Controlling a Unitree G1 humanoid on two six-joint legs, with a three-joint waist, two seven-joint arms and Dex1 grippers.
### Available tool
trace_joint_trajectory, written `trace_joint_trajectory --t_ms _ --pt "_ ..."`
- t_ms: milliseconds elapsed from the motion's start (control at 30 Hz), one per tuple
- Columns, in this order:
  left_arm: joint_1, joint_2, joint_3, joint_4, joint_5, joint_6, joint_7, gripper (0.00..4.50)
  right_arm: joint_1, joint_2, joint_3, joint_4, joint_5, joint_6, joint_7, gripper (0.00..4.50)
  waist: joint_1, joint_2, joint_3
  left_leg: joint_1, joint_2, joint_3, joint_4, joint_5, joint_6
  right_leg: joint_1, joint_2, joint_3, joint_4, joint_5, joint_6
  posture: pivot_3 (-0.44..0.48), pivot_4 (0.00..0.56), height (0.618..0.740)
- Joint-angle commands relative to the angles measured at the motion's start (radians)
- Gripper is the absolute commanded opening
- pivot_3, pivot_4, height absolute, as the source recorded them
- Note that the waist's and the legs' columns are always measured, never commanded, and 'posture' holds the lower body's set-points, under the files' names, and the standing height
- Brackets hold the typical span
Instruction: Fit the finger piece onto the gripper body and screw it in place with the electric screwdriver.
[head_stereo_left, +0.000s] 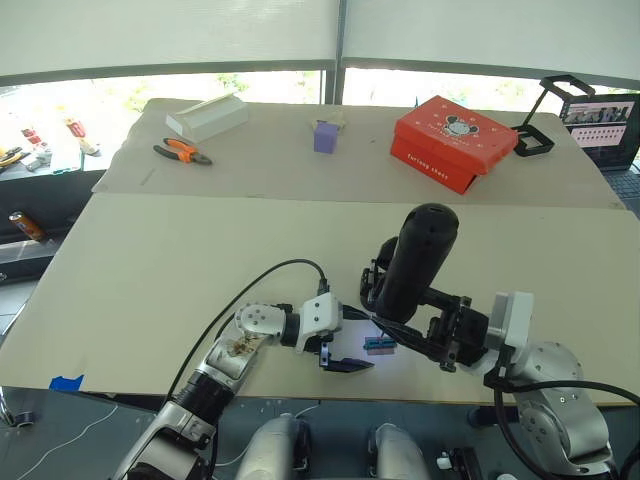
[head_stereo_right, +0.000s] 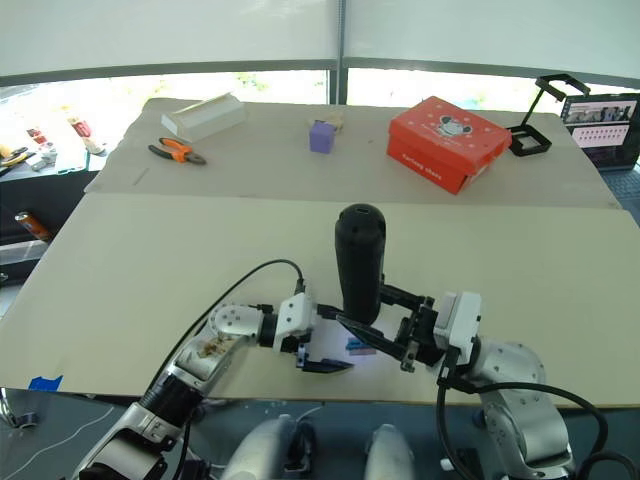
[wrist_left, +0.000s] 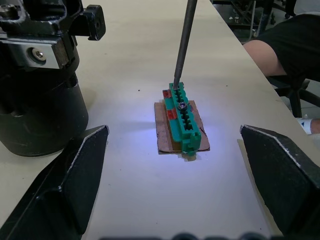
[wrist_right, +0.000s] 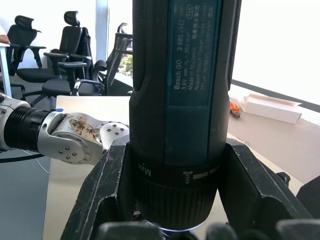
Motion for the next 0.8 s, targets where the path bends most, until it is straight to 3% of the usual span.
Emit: trace_joint_trajectory --t_ms 33,800 --pt "0.018 -0.008 -0.033 0.016 0.014 0.007 -0.002 4.46 -0.004 -0.002 0.000 -0.040 0.019 -0.010 -0.004 1.94 0.000 0.000 0.000 0.000 0.000 0.000 0.000 0.000 0.000 0.000 0.000 0.000 0.000 0.000 0.000 0.000 0.150 0.740" --pt "0.019 -0.008 -0.038 0.012 0.014 0.008 -0.006 4.46 0.020 -0.014 -0.001 -0.038 0.008 -0.020 -0.013 1.94 0.001 0.000 0.000 0.000 0.000 0.000 0.000 0.000 0.000 0.000 0.000 0.000 0.000 0.000 0.000 0.000 0.150 0.740"
